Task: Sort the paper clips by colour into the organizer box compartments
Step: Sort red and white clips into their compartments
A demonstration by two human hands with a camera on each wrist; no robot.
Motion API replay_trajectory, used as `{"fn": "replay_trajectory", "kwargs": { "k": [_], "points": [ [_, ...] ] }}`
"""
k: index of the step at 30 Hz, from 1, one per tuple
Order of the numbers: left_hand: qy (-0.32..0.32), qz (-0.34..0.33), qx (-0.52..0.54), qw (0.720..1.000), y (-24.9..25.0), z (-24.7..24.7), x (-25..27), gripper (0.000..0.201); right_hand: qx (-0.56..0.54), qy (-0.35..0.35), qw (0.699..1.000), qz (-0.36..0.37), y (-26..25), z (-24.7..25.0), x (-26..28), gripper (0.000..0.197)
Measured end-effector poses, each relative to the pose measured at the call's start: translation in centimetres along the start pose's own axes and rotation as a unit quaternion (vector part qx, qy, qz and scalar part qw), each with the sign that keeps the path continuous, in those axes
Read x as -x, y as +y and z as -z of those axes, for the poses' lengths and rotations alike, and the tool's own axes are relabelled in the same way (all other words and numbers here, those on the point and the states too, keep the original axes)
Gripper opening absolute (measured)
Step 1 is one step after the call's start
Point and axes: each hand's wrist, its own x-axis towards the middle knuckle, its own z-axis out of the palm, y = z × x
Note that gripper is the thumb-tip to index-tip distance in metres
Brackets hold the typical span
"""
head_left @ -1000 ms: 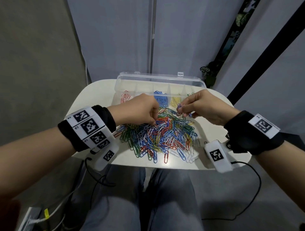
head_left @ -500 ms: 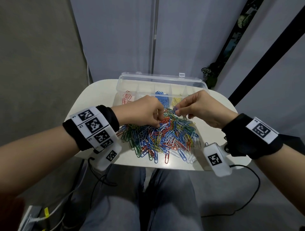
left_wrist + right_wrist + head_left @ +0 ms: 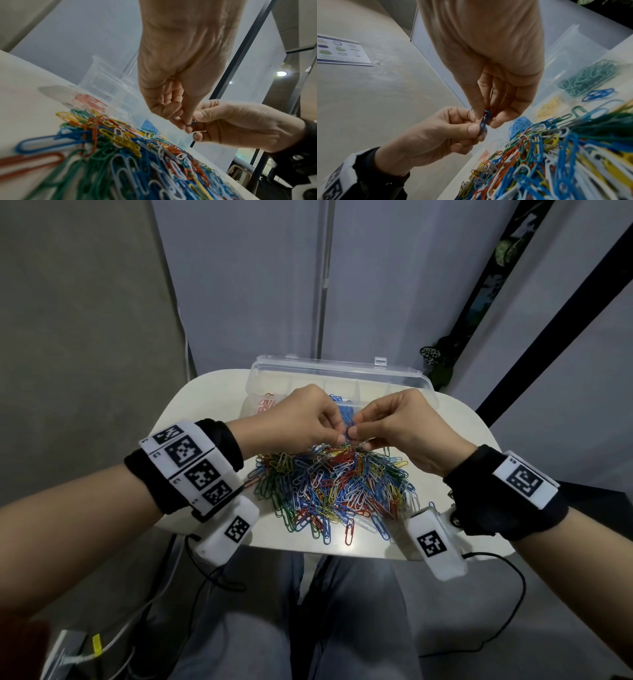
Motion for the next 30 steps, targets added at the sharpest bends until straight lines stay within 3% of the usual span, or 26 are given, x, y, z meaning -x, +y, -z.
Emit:
{"fn": "replay_trajectory", "kwargs": {
  "k": [5, 10, 13, 18, 22, 30],
  "points": [
    [0.015, 0.008, 0.040, 0.999, 0.2, 0.4, 0.6, 0.010, -0.012, 0.017, 1.000, 0.009, -0.8, -0.1, -0.3, 0.011],
    [0.002, 0.013, -0.109, 0.994, -1.5, 1.6, 1.6, 0.020, 0.080, 0.089, 0.988, 0.094, -3.2, 0.7, -2.1, 0.013],
    [0.002, 0.013, -0.165, 0.986, -2.5, 2.2, 2.3, 0.023, 0.112, 0.112, 0.982, 0.102, -3.8, 0.6, -3.8, 0.016],
    [0.009, 0.005, -0.205, 0.979, -3.5, 3.3, 3.0, 0.019, 0.181, 0.096, 0.977, 0.053, -3.6, 0.0, -5.1, 0.026],
    [-0.018, -0.022, -0.221, 0.975, -4.1, 3.8, 3.4, 0.025, 0.176, 0.094, 0.977, 0.076, -3.8, 0.2, -3.9, 0.024],
    [-0.041, -0.043, -0.255, 0.965, -3.9, 2.7, 2.5, 0.030, 0.294, -0.031, 0.952, 0.082, -2.1, -2.2, -1.0, 0.017]
  ]
}}
